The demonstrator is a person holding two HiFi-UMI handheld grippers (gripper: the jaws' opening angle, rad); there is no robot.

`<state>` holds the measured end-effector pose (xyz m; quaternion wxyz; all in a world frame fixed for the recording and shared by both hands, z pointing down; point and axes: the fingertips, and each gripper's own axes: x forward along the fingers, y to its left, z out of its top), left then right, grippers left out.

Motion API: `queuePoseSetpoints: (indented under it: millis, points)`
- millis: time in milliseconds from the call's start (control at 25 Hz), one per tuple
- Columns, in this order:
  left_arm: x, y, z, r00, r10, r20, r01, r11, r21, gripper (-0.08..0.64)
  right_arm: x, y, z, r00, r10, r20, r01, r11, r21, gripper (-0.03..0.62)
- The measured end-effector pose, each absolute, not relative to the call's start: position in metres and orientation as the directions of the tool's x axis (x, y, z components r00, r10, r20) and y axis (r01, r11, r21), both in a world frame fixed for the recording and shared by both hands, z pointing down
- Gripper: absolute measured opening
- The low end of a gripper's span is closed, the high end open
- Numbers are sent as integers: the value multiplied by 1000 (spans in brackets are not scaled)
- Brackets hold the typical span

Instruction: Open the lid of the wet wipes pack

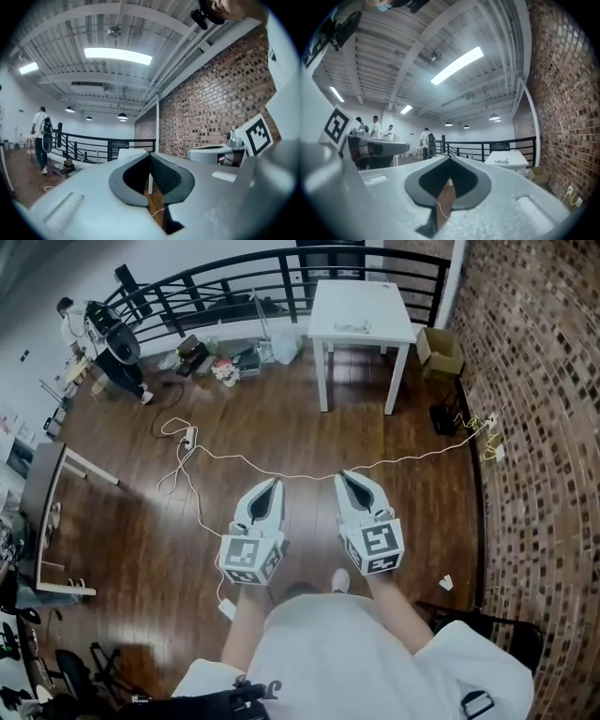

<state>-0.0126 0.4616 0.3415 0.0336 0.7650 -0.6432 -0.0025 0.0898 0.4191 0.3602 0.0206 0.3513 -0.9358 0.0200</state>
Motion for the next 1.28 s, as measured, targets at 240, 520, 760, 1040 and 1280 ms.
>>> queuePoseSetpoints:
  millis: [240, 520, 760, 1040, 1280]
  points:
    - [4, 386, 356, 230, -971, 60, -973, -227, 50, 17, 87, 376, 388, -764, -636, 111, -643, 764, -46, -8]
    - [15, 260, 386, 346, -935, 81, -937, -339, 84, 17, 106, 262, 421, -661, -726, 193, -745, 666, -45, -8]
    - [-13, 117, 371, 376, -925, 53, -926, -372, 71, 17, 71, 118, 404, -646, -742, 177, -753, 658, 8, -9]
    - [-80, -8, 367, 407, -912, 58, -913, -403, 70, 17, 7, -1, 388, -631, -757, 171, -763, 645, 39, -9]
    - [-100, -84, 385, 402, -912, 85, -914, -393, 102, 17, -1, -74, 411, -610, -760, 225, -777, 629, 22, -9]
